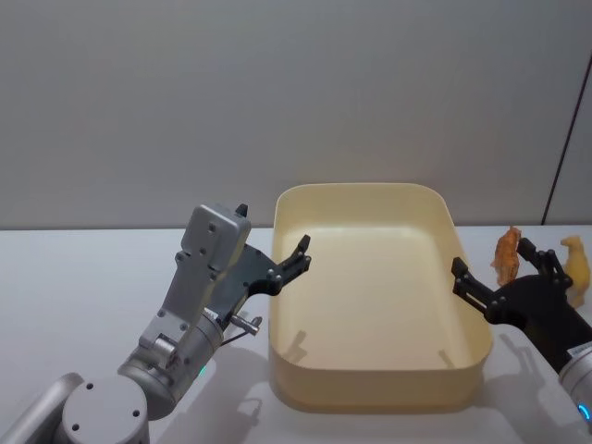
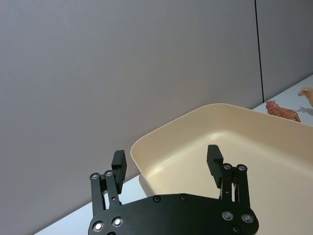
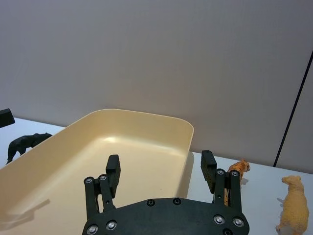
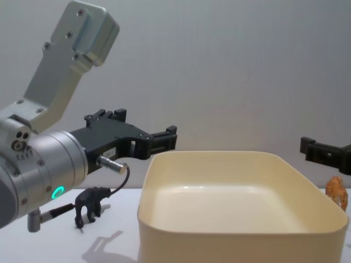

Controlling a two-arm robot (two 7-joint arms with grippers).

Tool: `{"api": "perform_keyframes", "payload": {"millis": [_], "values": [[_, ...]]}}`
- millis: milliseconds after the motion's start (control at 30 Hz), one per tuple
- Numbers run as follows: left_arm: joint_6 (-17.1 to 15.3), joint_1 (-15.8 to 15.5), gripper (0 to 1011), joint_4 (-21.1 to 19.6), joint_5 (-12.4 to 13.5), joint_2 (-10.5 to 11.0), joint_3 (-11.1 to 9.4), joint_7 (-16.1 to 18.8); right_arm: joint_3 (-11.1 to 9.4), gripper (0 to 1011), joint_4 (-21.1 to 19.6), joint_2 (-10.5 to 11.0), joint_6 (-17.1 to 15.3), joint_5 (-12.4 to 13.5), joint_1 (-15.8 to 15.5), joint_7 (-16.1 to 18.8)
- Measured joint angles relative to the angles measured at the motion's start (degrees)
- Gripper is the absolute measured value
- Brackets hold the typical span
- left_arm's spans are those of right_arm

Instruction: Pick up the toy alternately with two hands and place it into the central storage box.

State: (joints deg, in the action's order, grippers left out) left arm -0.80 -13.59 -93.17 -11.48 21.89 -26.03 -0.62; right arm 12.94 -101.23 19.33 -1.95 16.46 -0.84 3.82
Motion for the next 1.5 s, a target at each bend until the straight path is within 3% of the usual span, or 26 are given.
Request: {"api": "perform_keyframes", "payload": {"millis": [1500], "values": [[0.0, 0.0, 1001, 0.0, 0.0, 0.0, 0.0, 0.0, 0.0, 1001, 0.0, 0.0, 0.0, 0.0, 0.0, 0.0]]}}
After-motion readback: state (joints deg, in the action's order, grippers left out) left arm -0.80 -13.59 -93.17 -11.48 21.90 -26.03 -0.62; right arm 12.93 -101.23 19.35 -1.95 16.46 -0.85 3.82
